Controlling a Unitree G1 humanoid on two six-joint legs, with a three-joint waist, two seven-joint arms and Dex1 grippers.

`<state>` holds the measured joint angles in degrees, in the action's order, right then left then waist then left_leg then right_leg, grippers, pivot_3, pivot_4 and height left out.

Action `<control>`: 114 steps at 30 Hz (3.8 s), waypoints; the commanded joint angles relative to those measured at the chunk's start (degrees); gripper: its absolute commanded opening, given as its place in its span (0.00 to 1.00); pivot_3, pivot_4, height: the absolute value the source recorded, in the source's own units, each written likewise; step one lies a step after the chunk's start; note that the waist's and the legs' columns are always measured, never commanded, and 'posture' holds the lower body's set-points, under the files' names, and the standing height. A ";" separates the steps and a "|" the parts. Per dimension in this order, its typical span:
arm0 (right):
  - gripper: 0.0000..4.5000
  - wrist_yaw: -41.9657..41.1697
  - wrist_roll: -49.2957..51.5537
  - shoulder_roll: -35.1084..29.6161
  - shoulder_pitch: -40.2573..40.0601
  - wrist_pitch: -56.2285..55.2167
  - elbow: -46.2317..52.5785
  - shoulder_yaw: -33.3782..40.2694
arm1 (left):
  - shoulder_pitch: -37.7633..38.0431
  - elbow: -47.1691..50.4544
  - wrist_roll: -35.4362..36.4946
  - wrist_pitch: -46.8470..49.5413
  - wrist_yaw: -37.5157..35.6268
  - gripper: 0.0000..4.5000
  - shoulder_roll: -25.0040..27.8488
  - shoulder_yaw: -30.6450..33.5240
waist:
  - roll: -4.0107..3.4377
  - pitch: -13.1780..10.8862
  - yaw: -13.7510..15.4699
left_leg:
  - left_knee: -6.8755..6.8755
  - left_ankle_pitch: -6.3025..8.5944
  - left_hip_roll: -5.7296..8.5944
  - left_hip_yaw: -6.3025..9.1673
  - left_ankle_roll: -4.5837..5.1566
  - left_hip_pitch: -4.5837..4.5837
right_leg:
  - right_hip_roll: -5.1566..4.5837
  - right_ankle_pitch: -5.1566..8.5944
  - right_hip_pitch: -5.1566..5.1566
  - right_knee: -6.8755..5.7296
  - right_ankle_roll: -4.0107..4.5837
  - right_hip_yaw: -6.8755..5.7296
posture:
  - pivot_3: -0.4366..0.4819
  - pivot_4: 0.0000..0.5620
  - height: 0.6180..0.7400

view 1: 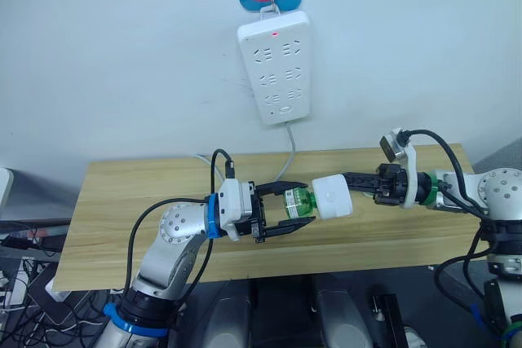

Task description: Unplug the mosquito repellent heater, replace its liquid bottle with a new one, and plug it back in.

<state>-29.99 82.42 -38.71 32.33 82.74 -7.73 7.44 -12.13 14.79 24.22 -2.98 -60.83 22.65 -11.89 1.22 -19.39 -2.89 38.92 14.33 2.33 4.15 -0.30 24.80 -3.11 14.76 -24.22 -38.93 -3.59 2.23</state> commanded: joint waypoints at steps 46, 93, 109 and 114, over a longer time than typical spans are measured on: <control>0.01 26.20 27.44 -8.46 6.40 -19.02 15.25 -11.71 | -2.00 -3.26 -1.11 -3.67 -1.50 0.50 -1.23 -0.42 | 0.00 0.01 -0.40 | 0.00 0.00 0.00 -0.01 0.00 0.02 | -0.04 0.00 0.00 0.03 0.00 0.01 | 0.39 0.50 1.00; 0.01 17.98 16.14 -12.95 -10.16 -11.49 24.28 -11.66 | -3.23 -2.75 -0.99 -2.55 -0.73 0.50 -1.68 1.43 | -0.01 0.01 -0.36 | 0.00 0.00 -0.01 0.02 0.00 0.01 | -0.01 0.00 0.01 0.02 -0.01 -0.02 | 0.40 0.53 1.00; 0.29 -0.65 4.04 -17.55 -11.46 -13.61 22.29 -2.36 | -0.36 -1.98 0.88 -0.72 -1.42 0.50 0.84 3.32 | -0.01 0.01 -0.36 | -0.01 0.00 0.00 0.01 0.01 0.01 | 0.00 0.00 0.00 0.02 -0.01 -0.01 | 0.39 0.51 1.00; 0.70 -11.83 -2.65 -18.96 -8.69 -15.01 21.90 -2.78 | -1.31 -4.20 -1.03 -4.42 -2.52 0.50 1.72 3.76 | -0.03 0.02 -0.42 | 0.00 0.00 -0.01 0.00 0.00 -0.02 | 0.02 0.01 0.01 0.04 -0.01 -0.03 | 0.39 0.51 1.00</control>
<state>-40.00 79.53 -57.75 22.98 67.15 13.72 3.32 -13.01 10.06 23.63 -4.64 -63.12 24.56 -8.61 1.19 -19.36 -3.31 38.92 14.33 2.32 4.14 -0.30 24.78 -3.09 14.76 -24.21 -38.90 -3.60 2.21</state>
